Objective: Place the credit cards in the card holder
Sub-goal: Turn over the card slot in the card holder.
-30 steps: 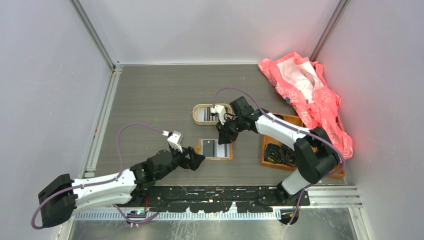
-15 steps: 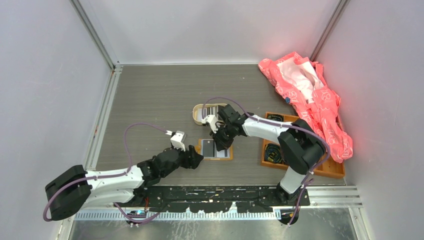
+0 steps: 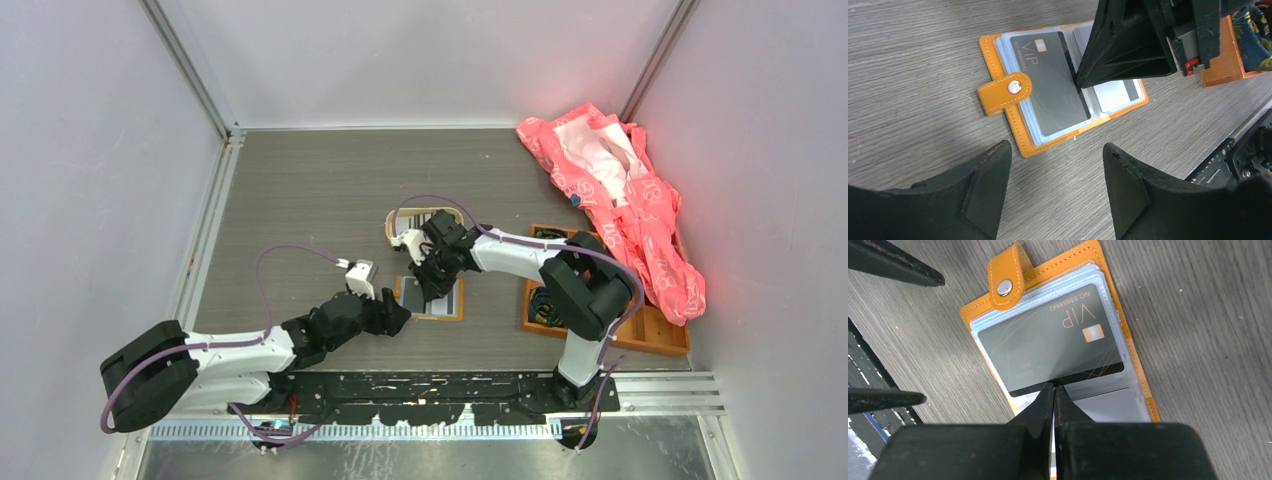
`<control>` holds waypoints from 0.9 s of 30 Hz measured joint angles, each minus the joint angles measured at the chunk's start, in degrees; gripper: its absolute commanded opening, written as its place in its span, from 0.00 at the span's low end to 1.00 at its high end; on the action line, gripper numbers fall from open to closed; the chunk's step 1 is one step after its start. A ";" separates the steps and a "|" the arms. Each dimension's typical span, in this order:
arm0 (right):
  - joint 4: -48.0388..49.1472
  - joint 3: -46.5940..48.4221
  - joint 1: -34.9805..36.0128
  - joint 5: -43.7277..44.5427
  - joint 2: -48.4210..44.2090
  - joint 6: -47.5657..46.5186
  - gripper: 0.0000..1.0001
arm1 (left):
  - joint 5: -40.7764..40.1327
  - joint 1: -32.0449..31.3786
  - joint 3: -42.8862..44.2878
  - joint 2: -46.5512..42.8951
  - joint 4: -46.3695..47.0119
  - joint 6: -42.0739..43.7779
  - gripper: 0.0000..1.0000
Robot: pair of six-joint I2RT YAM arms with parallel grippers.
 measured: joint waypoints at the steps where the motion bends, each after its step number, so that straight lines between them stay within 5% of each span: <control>1: -0.09 0.24 0.07 0.11 0.13 0.00 0.05 | 0.15 0.02 0.13 0.22 0.13 -0.04 0.68; 27: -8.66 2.69 -7.61 -11.39 -3.96 -4.17 0.10 | 16.06 6.03 2.25 2.03 7.61 -2.93 0.74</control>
